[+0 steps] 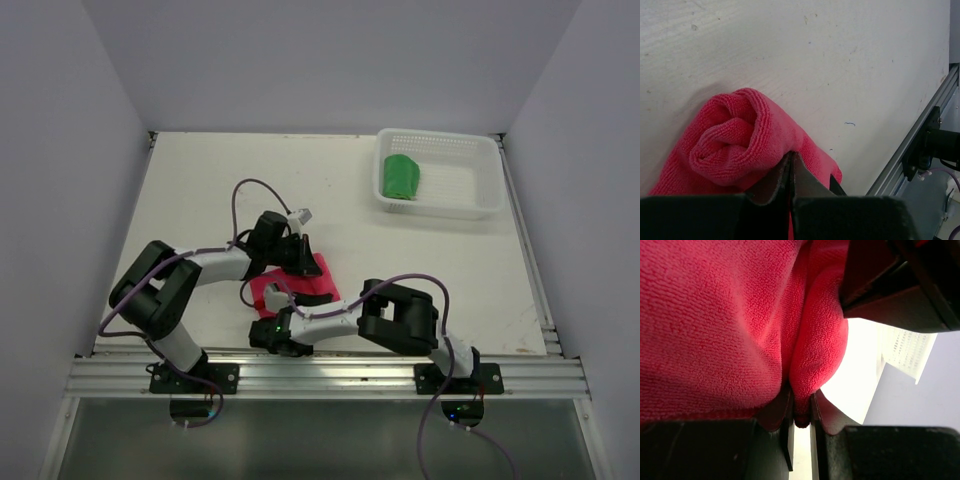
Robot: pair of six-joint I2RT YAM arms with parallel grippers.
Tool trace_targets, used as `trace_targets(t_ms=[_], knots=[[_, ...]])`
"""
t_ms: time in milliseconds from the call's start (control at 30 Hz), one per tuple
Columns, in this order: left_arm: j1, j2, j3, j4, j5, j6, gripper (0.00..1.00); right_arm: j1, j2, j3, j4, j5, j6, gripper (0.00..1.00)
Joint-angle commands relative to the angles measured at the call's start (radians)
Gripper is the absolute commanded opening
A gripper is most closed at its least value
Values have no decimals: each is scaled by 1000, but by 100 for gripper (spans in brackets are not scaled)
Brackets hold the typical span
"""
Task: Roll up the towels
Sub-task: Roll the towel
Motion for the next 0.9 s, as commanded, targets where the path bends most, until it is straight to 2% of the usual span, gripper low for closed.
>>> trace_targets(t_ms=[0,233,367,633,867], knots=[[3,45,-41,-6,-102,44,2,-11,-38,-22,98,-103,83,5],[11,85,-61,28,-113,36,0,-18,-198,-129,190,-84,183,22],[14,86,-75,52,-113,24,0,-23,-282,-181,222,-78,227,36],[14,88,-89,74,-99,12,0,-26,-444,-318,373,-169,224,47],[16,59,-118,88,-124,-8,0,-44,-722,-502,583,-343,238,52]])
